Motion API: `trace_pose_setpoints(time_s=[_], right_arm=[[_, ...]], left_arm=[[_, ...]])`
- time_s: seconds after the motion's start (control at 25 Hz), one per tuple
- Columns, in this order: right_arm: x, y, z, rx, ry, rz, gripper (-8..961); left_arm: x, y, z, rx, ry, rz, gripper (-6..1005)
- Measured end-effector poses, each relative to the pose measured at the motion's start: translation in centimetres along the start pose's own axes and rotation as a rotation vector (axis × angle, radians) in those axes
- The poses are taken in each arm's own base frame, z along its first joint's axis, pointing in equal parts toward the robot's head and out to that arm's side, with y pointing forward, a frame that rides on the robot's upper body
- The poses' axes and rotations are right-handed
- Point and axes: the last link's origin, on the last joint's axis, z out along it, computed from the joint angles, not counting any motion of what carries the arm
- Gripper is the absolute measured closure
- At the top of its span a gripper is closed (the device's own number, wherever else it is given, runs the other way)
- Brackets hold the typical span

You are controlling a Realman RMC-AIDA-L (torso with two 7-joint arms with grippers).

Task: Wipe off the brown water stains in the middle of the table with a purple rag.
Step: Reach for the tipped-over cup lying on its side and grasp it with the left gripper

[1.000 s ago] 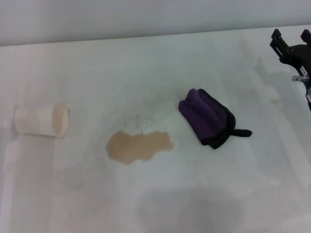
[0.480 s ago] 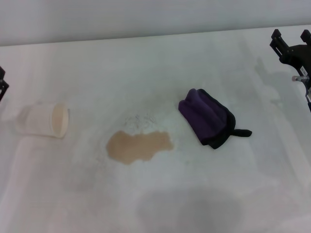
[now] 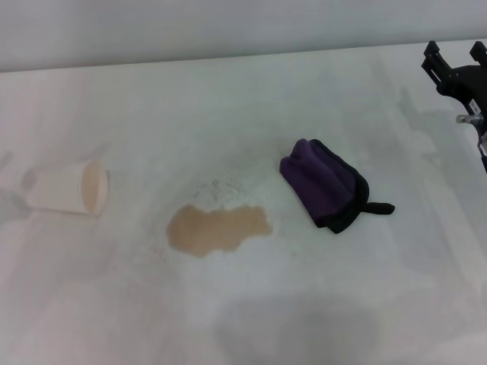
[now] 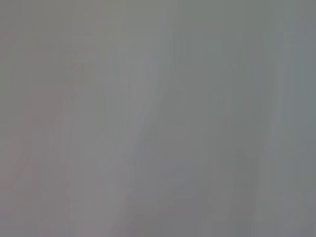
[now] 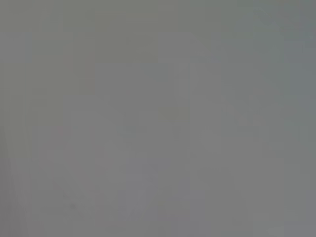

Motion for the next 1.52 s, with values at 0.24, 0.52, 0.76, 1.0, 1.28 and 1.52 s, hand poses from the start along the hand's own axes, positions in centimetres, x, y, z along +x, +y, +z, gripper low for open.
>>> trace_pose_setpoints(time_s=[0.24, 0.52, 0.76, 1.0, 1.28, 1.52], right_arm=[[-0.2, 0.4, 0.3, -0.012, -0.005, 0.000, 97], [-0.5, 0.2, 0.6, -0.003, -0.015, -0.001, 97], [-0.9, 0.3, 1.1, -0.004, -0.027, -0.005, 98], [-0.9, 0.3, 1.3, 0.000, -0.021, -0.002, 98], [-1.4, 0.5, 1.7, -0.004, -0.034, -0.005, 98], [-1.4, 1.0, 2.3, -0.012, -0.018, 0.005, 97]], left_arm=[[3.4, -0.8, 1.4, -0.193, -0.102, 0.158, 111], [4.8, -1.5, 3.6, -0.342, -0.336, 0.299, 111], [6.3, -2.0, 5.8, -0.453, -0.524, 0.395, 112], [8.2, -2.4, 7.4, -0.506, -0.705, 0.508, 111], [9.0, -1.9, 8.6, -0.569, -0.934, 0.598, 112], [8.6, -1.1, 9.8, -0.581, -1.074, 0.719, 111]])
